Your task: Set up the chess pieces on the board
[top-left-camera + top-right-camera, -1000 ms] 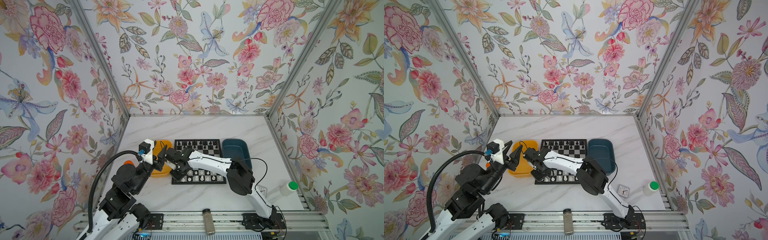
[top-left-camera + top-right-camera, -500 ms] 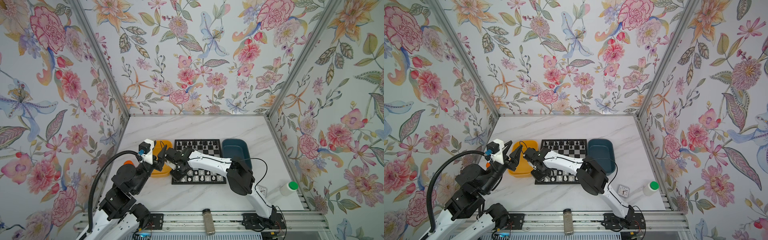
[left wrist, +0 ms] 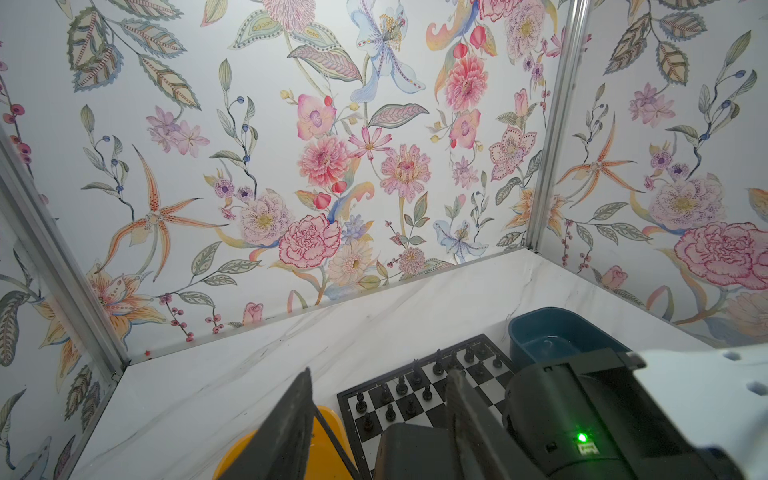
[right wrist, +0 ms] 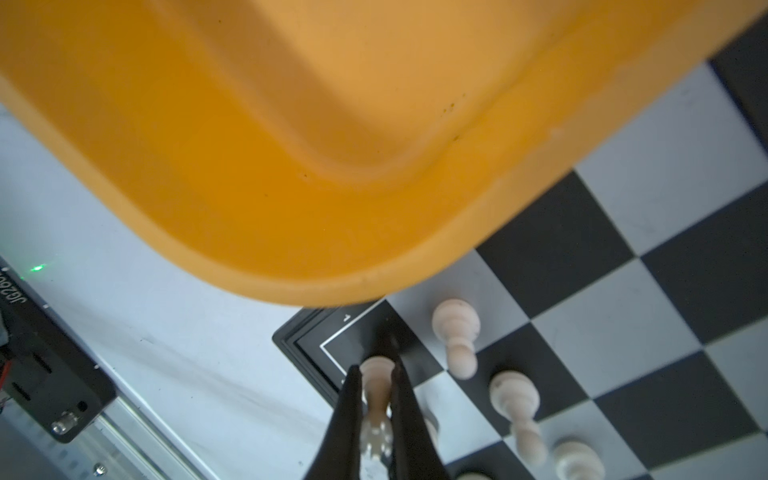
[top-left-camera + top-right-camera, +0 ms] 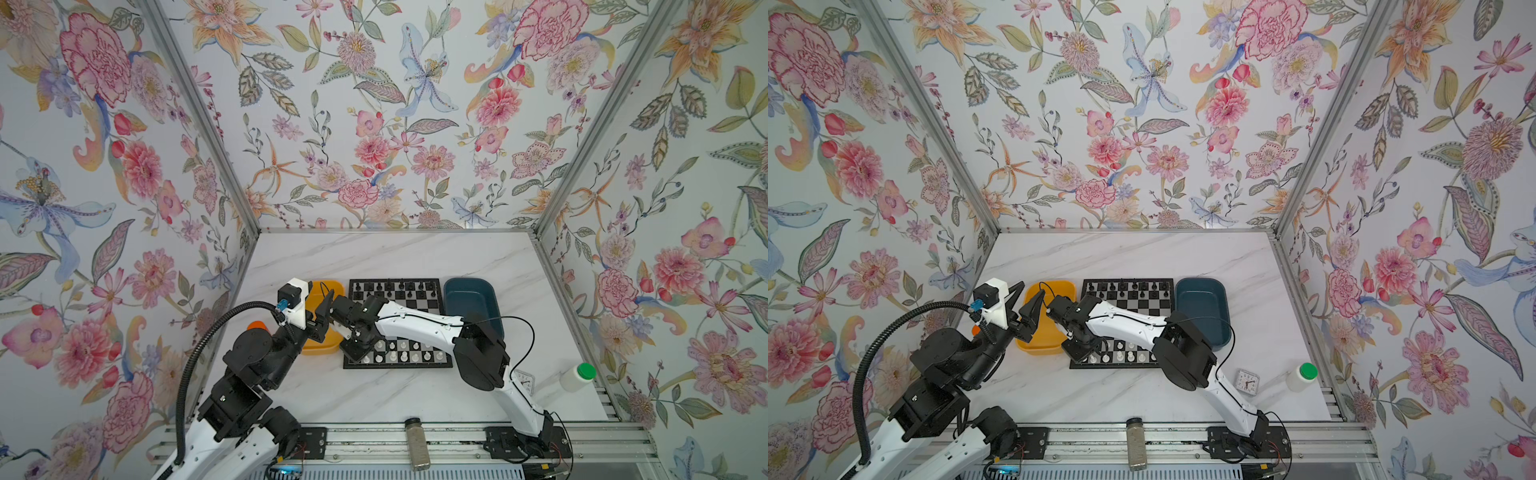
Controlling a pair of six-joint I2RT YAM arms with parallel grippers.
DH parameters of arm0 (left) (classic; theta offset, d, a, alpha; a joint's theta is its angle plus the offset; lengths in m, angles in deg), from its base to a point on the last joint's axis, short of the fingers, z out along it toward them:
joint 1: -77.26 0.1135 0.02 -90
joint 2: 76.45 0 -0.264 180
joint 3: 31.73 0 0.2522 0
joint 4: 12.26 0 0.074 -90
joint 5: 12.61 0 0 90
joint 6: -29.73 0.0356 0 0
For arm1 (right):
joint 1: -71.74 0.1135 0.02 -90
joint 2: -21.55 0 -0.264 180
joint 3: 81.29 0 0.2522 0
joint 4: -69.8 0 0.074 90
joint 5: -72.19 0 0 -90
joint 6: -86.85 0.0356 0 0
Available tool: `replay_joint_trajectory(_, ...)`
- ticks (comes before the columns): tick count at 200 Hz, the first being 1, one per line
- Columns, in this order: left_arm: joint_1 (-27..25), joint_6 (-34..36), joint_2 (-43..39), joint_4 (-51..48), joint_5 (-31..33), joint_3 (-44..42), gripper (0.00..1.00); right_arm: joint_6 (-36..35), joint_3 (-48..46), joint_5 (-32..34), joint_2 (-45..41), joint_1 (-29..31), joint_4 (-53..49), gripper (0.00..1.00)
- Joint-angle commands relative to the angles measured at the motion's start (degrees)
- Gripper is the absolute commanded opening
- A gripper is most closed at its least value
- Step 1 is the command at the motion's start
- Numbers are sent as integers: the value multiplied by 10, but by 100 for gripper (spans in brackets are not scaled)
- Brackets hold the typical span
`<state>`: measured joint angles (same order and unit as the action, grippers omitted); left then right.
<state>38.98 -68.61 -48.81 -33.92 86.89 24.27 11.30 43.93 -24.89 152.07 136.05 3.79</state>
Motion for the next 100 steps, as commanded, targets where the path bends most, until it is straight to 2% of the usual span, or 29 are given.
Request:
replay_joint_trajectory(1,-8,3,-8,2,11,-3,53,8,17,-4,10,-1,-1,14)
replay_joint_trajectory(100,-10,3,-9,2,13,-4,53,9,16,-2,1,-1,-2,21)
